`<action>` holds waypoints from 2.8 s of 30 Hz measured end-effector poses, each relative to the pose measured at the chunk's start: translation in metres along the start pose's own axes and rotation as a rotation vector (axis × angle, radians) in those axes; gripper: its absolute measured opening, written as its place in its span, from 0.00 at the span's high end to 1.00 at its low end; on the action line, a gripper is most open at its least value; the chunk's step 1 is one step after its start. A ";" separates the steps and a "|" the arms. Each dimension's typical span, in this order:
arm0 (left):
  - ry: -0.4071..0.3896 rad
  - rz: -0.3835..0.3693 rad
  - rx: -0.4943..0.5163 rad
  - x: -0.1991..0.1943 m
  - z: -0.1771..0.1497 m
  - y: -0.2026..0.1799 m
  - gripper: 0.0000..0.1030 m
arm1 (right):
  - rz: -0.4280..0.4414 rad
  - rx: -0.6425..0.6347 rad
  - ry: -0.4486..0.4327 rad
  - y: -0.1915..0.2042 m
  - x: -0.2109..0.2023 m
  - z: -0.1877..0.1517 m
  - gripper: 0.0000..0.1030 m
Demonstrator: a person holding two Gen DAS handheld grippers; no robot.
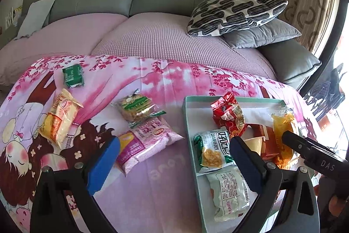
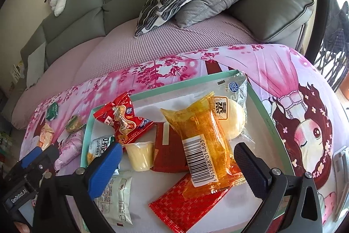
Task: Organize snacks
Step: 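Withdraw both open tools from the tray back toward the snack pile, then move the left tool over the yellow bread packet while the right approaches the pink-purple packet, then close the left tool on the yellow bread packet while the right closes on the pink-purple packet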
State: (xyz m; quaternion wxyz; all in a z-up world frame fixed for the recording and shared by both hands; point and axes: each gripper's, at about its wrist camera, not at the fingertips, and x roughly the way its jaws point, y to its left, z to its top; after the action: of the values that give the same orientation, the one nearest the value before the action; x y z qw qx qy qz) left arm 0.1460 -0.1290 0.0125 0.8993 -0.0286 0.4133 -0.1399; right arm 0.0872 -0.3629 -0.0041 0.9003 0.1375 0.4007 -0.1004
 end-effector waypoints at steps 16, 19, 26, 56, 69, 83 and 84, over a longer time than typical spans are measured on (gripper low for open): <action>0.051 0.128 -0.054 -0.018 -0.004 0.063 0.03 | 0.035 -0.203 0.027 0.072 0.005 -0.012 0.00; 0.038 0.168 -0.065 -0.026 -0.004 0.079 0.03 | 0.051 -0.225 0.033 0.084 0.006 -0.015 0.00; 0.017 0.202 -0.157 -0.038 -0.004 0.118 0.03 | 0.113 -0.262 0.017 0.113 0.003 -0.020 0.00; 0.099 0.231 -0.145 0.012 0.003 0.169 0.03 | 0.190 -0.464 0.123 0.219 0.057 -0.035 0.00; 0.143 0.244 -0.132 0.055 0.015 0.177 0.25 | 0.195 -0.480 0.147 0.223 0.084 -0.034 0.08; 0.159 0.230 -0.158 0.055 0.011 0.175 0.60 | 0.172 -0.529 0.150 0.228 0.085 -0.040 0.17; 0.159 0.230 -0.172 0.053 0.010 0.176 0.61 | 0.171 -0.527 0.153 0.227 0.085 -0.041 0.18</action>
State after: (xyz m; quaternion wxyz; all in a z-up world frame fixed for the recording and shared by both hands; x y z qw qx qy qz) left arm 0.2262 0.0248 -0.0490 0.8682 -0.0467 0.4941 -0.0018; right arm 0.1807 -0.1414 -0.0556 0.8774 -0.0609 0.4665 0.0944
